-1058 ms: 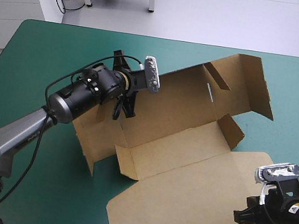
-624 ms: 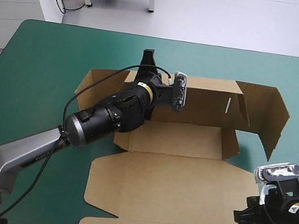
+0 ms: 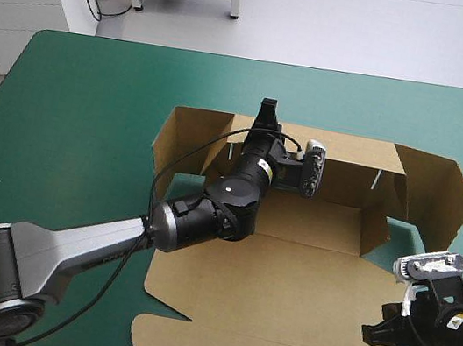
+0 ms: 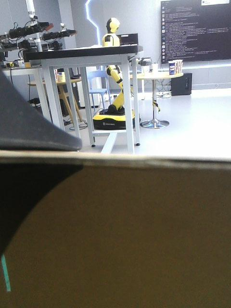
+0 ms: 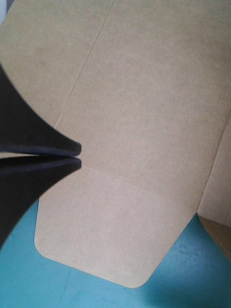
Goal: Fold the box
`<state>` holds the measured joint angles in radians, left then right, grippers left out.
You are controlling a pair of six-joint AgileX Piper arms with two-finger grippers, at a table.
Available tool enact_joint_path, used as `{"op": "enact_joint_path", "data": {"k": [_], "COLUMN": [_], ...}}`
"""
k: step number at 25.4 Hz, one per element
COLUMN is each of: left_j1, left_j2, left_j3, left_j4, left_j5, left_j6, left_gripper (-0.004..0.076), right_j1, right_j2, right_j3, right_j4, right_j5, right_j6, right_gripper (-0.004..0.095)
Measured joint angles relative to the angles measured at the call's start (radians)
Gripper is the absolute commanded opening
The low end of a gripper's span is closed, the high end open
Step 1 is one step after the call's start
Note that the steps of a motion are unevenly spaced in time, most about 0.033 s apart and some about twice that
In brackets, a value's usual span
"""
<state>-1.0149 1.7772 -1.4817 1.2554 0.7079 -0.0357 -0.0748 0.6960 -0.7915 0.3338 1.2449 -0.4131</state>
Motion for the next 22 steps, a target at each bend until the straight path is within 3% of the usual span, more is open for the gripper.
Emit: {"op": "enact_joint_path", "data": {"k": [6,20,22], "left_j1": [-0.061,-0.062,-0.062], "left_j2": [0.008,0.01,0.015], "left_j3": [0.073,0.141,0.141], "left_j4": [0.134,0.273,0.297], "left_j5": [0.002,-0.007,-0.013], "left_j6": [-0.164,-0.255,-0.26], "left_gripper": [-0.0008,-0.0008,-0.0008], "right_j1": [0.0,0.0,0.0], "right_j2": [0.0,0.0,0.0], "right_j3": [0.0,0.0,0.0], "right_j4": [0.0,0.001,0.001], "right_j5": [0.0,0.0,0.0], "right_j6": [0.0,0.007,0.016], "right_gripper": [-0.0019,-0.0015,0.0027]}}
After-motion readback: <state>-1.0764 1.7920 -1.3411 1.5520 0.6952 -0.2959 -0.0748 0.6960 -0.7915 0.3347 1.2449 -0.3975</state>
